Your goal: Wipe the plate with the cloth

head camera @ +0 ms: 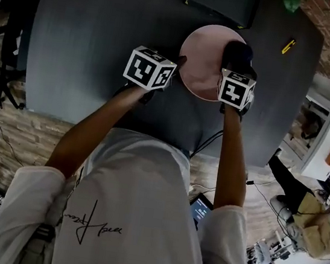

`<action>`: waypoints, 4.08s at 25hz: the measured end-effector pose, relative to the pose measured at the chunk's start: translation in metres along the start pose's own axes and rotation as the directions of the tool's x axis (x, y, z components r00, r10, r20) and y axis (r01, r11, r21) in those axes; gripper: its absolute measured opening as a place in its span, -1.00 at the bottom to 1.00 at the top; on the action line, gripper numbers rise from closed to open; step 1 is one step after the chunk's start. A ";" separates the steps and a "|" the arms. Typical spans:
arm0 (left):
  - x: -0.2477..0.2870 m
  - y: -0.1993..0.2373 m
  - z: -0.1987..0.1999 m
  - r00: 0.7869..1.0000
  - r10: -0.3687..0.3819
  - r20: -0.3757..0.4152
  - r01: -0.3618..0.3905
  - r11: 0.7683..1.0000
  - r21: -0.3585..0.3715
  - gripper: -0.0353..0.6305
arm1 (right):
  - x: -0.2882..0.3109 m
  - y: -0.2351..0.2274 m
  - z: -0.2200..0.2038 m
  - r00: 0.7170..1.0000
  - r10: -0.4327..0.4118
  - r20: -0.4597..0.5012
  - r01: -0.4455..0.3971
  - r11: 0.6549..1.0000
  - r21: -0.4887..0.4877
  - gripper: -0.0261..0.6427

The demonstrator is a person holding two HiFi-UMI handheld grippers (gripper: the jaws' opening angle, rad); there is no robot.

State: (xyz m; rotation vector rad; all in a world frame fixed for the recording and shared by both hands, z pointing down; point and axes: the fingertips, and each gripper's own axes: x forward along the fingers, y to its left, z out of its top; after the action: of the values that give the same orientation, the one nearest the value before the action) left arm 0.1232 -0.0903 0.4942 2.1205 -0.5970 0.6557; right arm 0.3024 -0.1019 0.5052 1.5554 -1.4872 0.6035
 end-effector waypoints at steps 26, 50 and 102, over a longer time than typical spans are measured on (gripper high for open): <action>-0.074 0.015 -0.087 0.999 -0.005 -0.035 0.004 1.000 -0.025 -0.57 | -0.031 0.119 0.003 0.995 0.103 0.010 -0.102 0.993 -0.063 -0.61; -0.077 0.018 -0.089 0.999 -0.048 -0.013 0.047 0.998 -0.042 -0.56 | -0.033 0.164 0.019 0.981 0.192 0.038 -0.189 0.978 -0.087 -0.63; -0.079 0.020 -0.088 0.998 -0.048 0.028 0.051 0.993 -0.109 -0.55 | -0.081 0.238 -0.021 0.835 0.549 0.033 -0.528 0.817 -0.231 -0.60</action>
State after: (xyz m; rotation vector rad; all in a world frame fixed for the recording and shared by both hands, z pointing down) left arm 0.0303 -0.0148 0.5027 2.0367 -0.5791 0.5566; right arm 0.0651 -0.0175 0.5100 0.9965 -2.0215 0.6632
